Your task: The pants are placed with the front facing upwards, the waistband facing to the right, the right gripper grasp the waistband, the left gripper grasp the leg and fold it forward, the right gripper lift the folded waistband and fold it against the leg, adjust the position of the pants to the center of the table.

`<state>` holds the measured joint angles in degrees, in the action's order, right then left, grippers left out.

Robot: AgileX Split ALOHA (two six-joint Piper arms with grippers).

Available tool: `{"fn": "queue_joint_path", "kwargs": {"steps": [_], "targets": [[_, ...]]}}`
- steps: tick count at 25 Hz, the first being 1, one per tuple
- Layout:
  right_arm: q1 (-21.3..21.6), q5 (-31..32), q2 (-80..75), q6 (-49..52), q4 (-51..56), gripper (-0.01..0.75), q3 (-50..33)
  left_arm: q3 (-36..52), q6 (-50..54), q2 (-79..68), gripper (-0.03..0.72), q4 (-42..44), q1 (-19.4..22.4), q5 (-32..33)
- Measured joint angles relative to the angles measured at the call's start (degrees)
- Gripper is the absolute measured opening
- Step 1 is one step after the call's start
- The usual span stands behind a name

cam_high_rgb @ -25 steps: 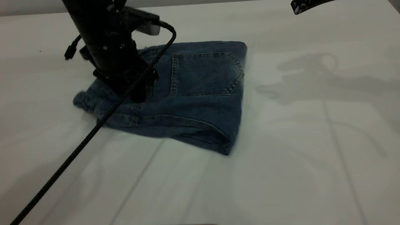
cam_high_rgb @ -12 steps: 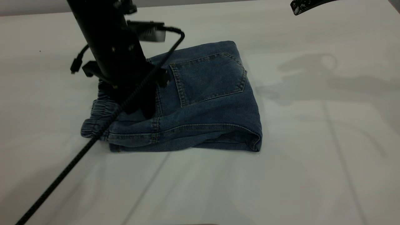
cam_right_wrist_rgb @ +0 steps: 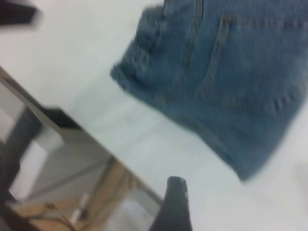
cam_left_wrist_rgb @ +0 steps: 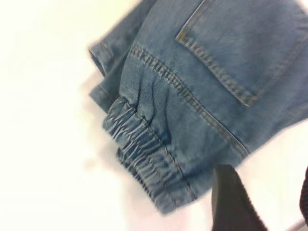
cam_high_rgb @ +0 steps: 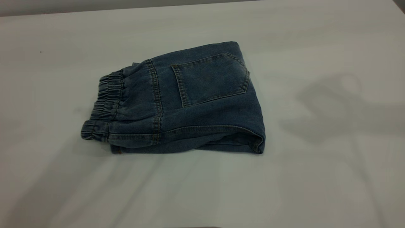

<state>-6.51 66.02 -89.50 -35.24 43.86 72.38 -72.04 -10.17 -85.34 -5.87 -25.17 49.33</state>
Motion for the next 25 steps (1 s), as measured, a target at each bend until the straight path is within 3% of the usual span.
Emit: {"fn": "queue_joint_path", "kwargs": {"steps": [8,15,25], "targets": [[0.0,5.0,24.1,19.5,-23.0,0.575,0.0,0.2,-1.1,20.7,0.316,0.8,0.0,17.8],[0.0,6.1,48.7,30.0,-38.6,0.575,-5.8,9.0,5.1,34.2,0.316,1.4,0.0,17.8],[0.0,7.1,74.4,36.9,-42.5,0.575,-30.9,36.4,8.9,54.8,0.316,1.6,0.0,17.8]]}}
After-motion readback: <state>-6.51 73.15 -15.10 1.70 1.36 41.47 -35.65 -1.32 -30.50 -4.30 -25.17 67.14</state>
